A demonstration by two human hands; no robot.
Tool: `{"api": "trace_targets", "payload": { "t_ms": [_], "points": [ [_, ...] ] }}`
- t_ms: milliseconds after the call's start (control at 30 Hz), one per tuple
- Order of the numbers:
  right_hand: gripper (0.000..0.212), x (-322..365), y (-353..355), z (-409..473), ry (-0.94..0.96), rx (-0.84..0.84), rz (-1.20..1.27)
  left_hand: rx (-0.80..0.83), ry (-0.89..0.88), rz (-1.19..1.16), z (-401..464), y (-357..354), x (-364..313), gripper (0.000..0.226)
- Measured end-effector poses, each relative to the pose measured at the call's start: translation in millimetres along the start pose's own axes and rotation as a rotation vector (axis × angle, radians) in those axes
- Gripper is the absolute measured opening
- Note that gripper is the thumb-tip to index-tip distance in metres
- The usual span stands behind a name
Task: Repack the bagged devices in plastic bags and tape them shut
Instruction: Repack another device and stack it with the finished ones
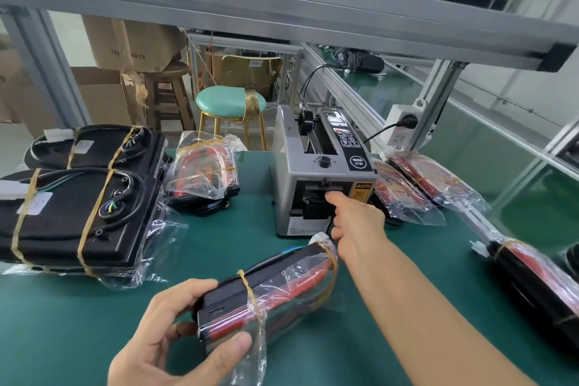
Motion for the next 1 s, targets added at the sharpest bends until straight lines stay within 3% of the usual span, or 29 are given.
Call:
{"api": "trace_targets", "payload": {
  "t_ms": [100, 267, 367, 433, 467, 533, 700, 1000],
  "points": [
    [0.028, -2.3, -2.3, 0.6, -0.038, 0.007, 0.033, 0.006, -0.03, 0.085, -3.2, -1.3, 2.1, 0.06],
    [0.025, 10.1, 9.7, -20.1, 0.036, 0.231, -0.093, -0.067, -0.123, 0.363, -4.5, -3.8, -9.8, 0.062],
    [0.016, 29.5, 23.7, -67.2, 0.257, 0.355, -0.27, -0.131, -0.092, 0.268, -2.8, -5.7, -10.9, 0.052],
    [0.035, 33.2, 24.2, -102.6, 0.381, 0.468, -0.308, -0.156, -0.078, 0.235, -4.0, -10.2, -10.3, 0.051],
    [0.034, 28.5, 22.1, -115.2, 0.417, 0.522, -0.305, -0.164, -0.081, 0.238, -5.9, -12.6, -11.4, 0.05],
    [0.018, 12.3, 13.3, -136.9, 0.435, 0.611, -0.327, -0.174, -0.091, 0.213, -9.4, -16.2, -14.9, 0.047],
    [0.008, -13.5, 14.4, -142.8, 0.489, 0.482, -0.373, -0.17, -0.131, 0.264, -18.1, -20.8, -22.7, 0.044],
    [0.011, -19.4, 20.2, -153.7, 0.459, 0.537, -0.389, -0.12, -0.231, 0.319, -23.6, -32.4, -35.1, 0.04]
  ]
}}
Point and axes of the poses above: each hand's wrist, its own z-axis towards the middle knuckle, its own y-axis out of the back of the hand, x = y × z, the point moved 7 cm from there along z, towards the middle knuckle, and after that the axes turned 10 degrees about -z, right-handed, at the moved point
